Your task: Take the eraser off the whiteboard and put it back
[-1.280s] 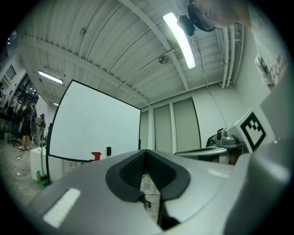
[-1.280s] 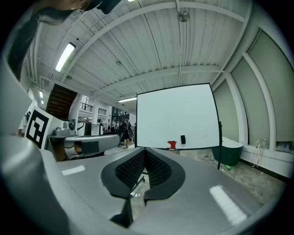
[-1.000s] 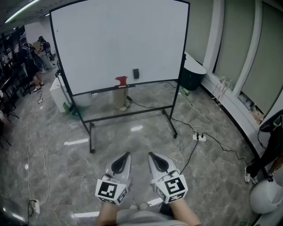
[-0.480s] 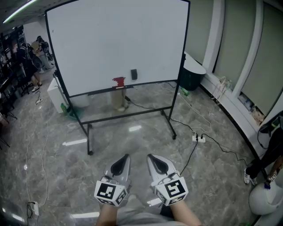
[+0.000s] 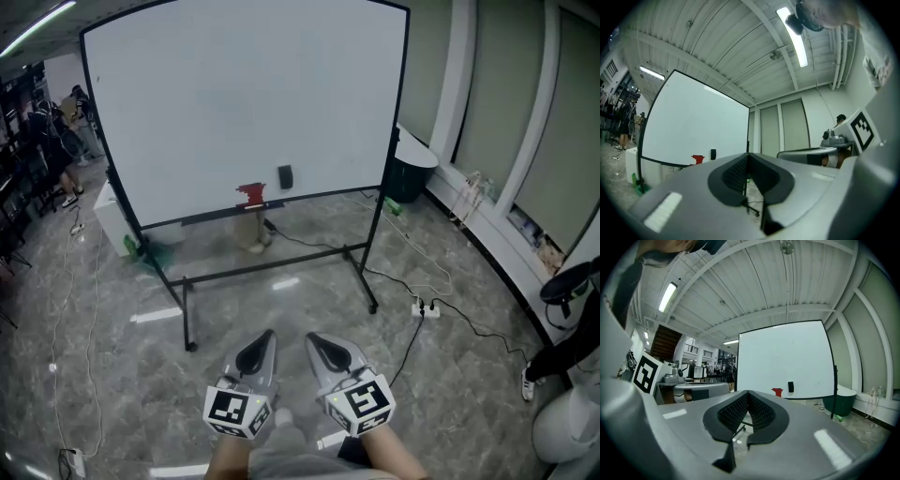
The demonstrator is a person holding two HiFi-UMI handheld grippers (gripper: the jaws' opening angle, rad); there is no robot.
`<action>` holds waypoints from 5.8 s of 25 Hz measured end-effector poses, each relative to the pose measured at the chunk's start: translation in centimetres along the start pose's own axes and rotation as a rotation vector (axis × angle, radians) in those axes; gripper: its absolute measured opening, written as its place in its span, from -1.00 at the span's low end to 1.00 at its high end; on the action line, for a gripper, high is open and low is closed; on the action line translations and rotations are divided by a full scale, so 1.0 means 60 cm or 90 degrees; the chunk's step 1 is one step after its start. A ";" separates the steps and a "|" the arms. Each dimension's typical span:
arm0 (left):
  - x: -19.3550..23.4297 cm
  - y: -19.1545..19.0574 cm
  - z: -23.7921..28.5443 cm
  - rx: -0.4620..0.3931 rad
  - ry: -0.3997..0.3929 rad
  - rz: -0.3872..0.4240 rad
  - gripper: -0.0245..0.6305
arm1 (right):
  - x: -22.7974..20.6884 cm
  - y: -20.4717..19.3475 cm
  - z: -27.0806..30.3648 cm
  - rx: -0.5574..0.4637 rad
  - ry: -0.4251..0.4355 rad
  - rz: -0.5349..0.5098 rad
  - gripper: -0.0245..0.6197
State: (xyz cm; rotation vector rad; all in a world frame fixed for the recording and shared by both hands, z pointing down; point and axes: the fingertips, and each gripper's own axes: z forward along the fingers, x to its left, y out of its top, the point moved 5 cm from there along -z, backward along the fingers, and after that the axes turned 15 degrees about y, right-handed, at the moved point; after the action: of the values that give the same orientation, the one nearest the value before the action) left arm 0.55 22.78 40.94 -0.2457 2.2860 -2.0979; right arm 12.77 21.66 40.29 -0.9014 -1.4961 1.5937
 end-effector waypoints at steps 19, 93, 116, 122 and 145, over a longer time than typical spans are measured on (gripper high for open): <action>0.143 0.003 0.229 0.005 -0.014 -0.011 -0.93 | -0.174 0.021 0.210 0.018 -0.031 0.022 -0.92; 0.333 -0.046 0.812 0.048 -0.024 -0.026 -0.93 | -0.724 0.001 0.622 0.137 -0.180 0.019 -0.22; 0.316 0.018 0.780 0.002 -0.047 0.000 -0.93 | -0.639 0.100 0.498 0.093 -0.166 -0.001 -0.21; 0.315 0.019 0.776 0.002 -0.044 -0.017 -0.93 | -0.631 0.101 0.499 0.100 -0.164 -0.014 -0.21; 0.346 0.022 0.794 0.005 -0.027 -0.036 -0.93 | -0.740 0.061 0.605 0.106 -0.186 0.000 -0.20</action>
State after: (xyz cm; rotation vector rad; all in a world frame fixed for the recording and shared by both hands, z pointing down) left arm -13.97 -27.01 37.07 -0.3558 2.2740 -2.1056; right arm 1.08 -34.59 38.86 -0.5932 -1.5279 1.8811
